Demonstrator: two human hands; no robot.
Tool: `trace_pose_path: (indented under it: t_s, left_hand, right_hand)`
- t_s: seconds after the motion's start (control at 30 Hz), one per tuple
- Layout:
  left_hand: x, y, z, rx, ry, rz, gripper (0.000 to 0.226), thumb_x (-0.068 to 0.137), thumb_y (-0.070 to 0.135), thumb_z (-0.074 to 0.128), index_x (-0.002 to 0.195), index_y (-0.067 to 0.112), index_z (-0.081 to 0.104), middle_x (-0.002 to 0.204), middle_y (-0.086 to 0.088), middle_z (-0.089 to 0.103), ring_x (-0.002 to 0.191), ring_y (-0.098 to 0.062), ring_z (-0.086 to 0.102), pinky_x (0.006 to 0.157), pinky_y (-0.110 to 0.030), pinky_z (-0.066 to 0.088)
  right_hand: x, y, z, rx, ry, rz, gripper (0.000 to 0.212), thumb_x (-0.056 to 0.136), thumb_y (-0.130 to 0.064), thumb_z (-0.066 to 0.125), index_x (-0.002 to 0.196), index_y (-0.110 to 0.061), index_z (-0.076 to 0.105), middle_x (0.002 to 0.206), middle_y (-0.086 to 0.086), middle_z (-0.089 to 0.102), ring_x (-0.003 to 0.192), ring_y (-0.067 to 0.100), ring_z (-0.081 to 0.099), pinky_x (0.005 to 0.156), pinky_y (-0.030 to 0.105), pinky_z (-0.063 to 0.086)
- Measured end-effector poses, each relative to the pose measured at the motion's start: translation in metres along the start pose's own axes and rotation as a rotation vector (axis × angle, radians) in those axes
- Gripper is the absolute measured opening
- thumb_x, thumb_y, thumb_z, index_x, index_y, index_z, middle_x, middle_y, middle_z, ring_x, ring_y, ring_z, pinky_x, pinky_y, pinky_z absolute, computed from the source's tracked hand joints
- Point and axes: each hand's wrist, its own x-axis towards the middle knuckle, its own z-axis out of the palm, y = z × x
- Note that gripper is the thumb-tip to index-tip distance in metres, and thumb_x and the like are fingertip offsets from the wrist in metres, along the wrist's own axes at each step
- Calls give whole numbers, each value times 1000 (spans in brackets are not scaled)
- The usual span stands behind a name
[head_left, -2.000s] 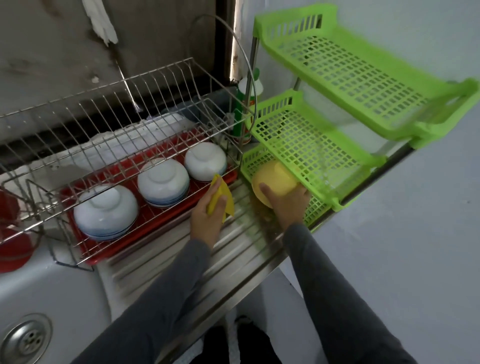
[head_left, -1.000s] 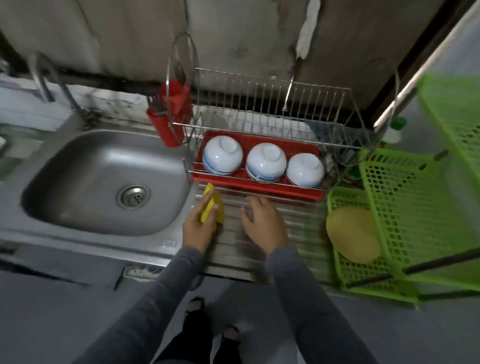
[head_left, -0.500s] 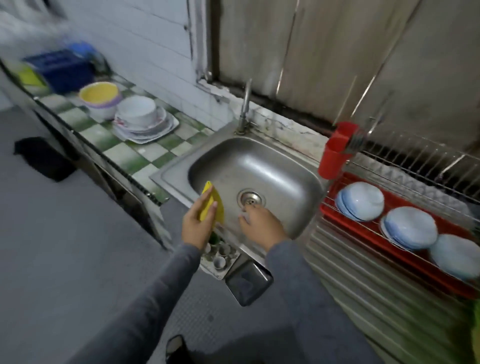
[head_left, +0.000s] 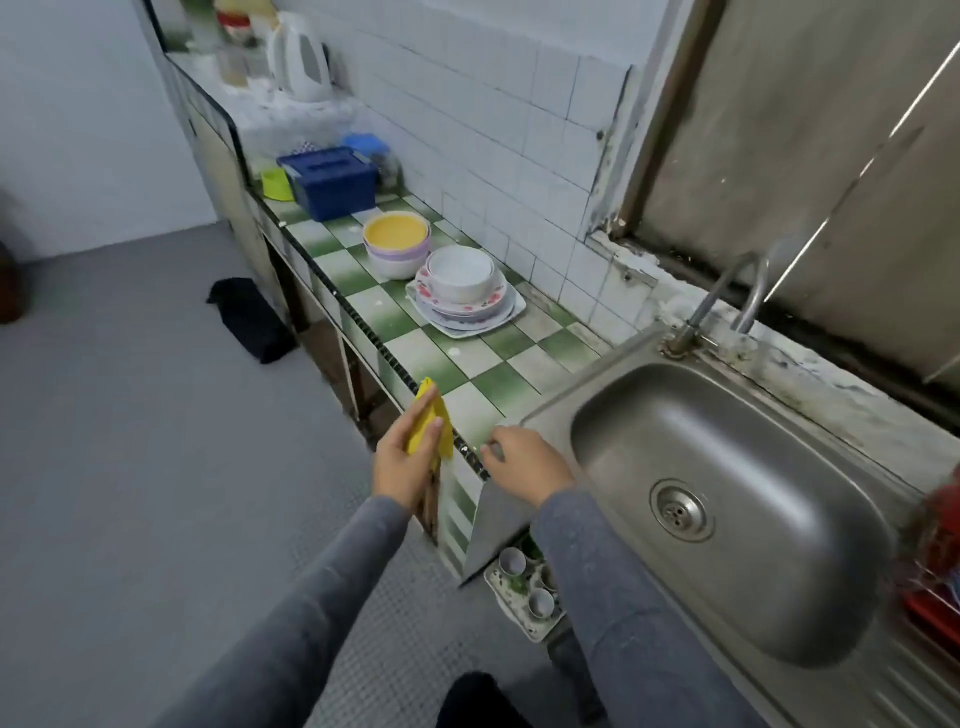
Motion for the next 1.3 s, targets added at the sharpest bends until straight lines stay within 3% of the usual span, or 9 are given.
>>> trace_pose_path:
  t_s: [0.3,0.43,0.6,0.7,0.83,0.9,1.07,1.2,1.3]
  left_hand:
    - [121,-21,-52,1,84,-2,39,98,12,60,126,38,57,133,7,58,123,-14,56,109,-35,45]
    - [199,-28,-71,26,88,-18,38,99,15,60,125,44,56,132,3,59,113,-10,59,95,-18,50]
    - [292,-33,-90,29,100,-33,38,98,15,60,126,40,58,138,2,58,126,-14,55,97,-15,48]
    - [341,-32,-95,15,104,-41,40,98,13,60,122,44,58,139,-2,57,128,-18,54,104,-28,49]
    - [393,-30,-100,8,85,-94,39,98,13,59,126,41,55,136,-2,54,113,-13,56,75,-5,49]
    - [419,-33,-104,25,73,-97,38,99,15,59,127,39,55,134,0,55,112,-13,56,76,-5,48]
    - [490,-54,-120,63,33,-118,38,98,17,61,124,45,58,128,16,56,124,-11,54,110,-36,44]
    - [548,-63,-132,76,-59,-151,38,97,22,62,123,49,58,132,13,56,127,-14,54,110,-44,44]
    - [588,-59,-139,82,-149,-152,37,98,21,60,123,49,55,133,15,52,129,-14,50,112,-44,42]
  right_hand:
    - [138,-60,12,-43,-63,-61,35,102,-33,46,114,-5,65,118,15,66,109,33,61,91,43,52]
    - [217,-81,10,-28,-71,-68,35,102,-31,45,119,-7,64,119,13,66,108,31,62,92,42,52]
    - [312,-104,2,-53,-92,-86,36,103,-34,44,123,-10,62,125,11,65,113,29,60,95,41,49]
    - [362,-115,-4,-47,-100,-69,35,103,-32,44,117,-7,63,119,12,63,108,29,60,91,38,48]
    - [419,-126,-8,-31,-87,-50,29,102,-28,45,109,-6,63,108,12,63,101,30,60,82,36,45]
    - [444,-130,-9,-23,-85,-37,31,103,-27,42,114,-6,63,111,12,62,104,30,59,87,38,45]
    - [502,-136,-4,20,-83,58,36,103,-28,43,125,-7,61,125,13,60,118,30,55,102,40,44]
    - [541,-145,1,52,-22,147,35,103,-25,45,127,-6,60,126,14,60,123,29,51,112,42,34]
    - [566,-153,4,94,83,259,34,102,-26,48,129,-7,57,127,16,57,122,31,50,108,41,38]
